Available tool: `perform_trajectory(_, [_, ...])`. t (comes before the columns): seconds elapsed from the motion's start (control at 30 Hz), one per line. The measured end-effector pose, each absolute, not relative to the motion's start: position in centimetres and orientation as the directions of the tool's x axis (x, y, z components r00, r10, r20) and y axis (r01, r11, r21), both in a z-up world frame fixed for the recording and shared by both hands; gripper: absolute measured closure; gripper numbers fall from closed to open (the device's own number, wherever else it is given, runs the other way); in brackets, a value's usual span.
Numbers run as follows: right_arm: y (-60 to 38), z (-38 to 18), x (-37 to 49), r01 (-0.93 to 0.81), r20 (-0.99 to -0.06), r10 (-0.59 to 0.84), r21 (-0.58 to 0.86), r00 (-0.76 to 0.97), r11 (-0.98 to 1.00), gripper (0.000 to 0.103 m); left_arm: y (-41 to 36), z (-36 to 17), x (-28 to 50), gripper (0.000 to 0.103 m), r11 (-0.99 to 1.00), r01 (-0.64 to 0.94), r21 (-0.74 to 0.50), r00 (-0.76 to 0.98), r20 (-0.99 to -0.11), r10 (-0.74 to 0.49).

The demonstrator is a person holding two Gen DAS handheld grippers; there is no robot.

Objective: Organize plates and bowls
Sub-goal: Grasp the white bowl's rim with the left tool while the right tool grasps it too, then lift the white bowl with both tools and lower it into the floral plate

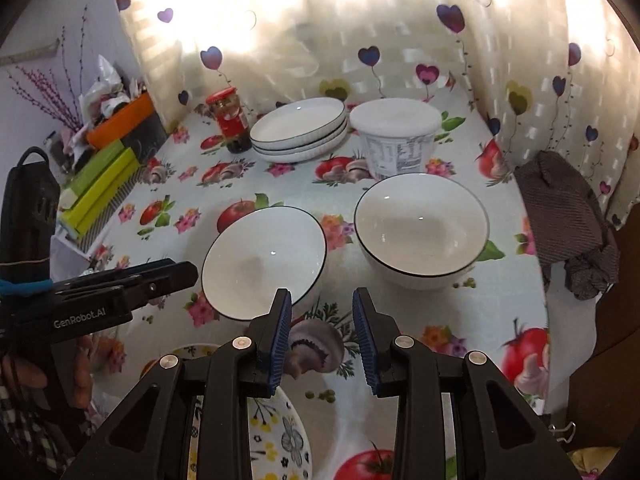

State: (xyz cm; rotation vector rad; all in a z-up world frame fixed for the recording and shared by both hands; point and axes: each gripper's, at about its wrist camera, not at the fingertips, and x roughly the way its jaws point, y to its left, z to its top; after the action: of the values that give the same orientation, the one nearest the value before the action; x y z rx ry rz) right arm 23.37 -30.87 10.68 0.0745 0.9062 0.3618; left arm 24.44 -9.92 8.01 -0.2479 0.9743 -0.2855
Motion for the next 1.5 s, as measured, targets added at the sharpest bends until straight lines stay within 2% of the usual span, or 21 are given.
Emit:
perform_trajectory(0.57, [-28.7, 7.3, 27.0, -0.280, -0.794, 0.343, 0.226, 0.502, 0.933, 0.072, -9.5, 6.1, 26.3, 0.055, 0.928, 0.100, -0.358, 0.500, -0.789, -0.358])
perform_trajectory(0.7, [-28.8, 6.8, 27.2, -0.265, -0.797, 0.341, 0.234, 0.499, 0.935, 0.074, -9.3, 5.8, 26.3, 0.068, 0.921, 0.090, -0.379, 0.498, -0.784, -0.371])
perform_trajectory(0.87, [-28.8, 6.6, 27.5, -0.260, -0.795, 0.346, 0.243, 0.499, 0.934, 0.075, -9.1, 5.4, 26.5, 0.070, 0.921, 0.076, -0.382, 0.495, -0.788, -0.367])
perform_trajectory(0.93, [-28.7, 6.5, 27.6, -0.266, -0.795, 0.358, 0.254, 0.490, 0.930, 0.076, -9.1, 5.3, 26.5, 0.078, 0.920, 0.077, -0.383, 0.493, -0.788, -0.369])
perform_trajectory(1.1, [-28.5, 6.2, 27.7, -0.277, -0.793, 0.379, 0.273, 0.477, 0.921, 0.076, -9.1, 5.0, 26.7, 0.085, 0.921, 0.076, -0.383, 0.489, -0.790, -0.369])
perform_trajectory(1.5, [-28.9, 6.0, 27.9, -0.263, -0.784, 0.401, 0.308, 0.475, 0.914, 0.078, -9.3, 4.9, 26.7, 0.087, 0.921, 0.077, -0.383, 0.498, -0.786, -0.368])
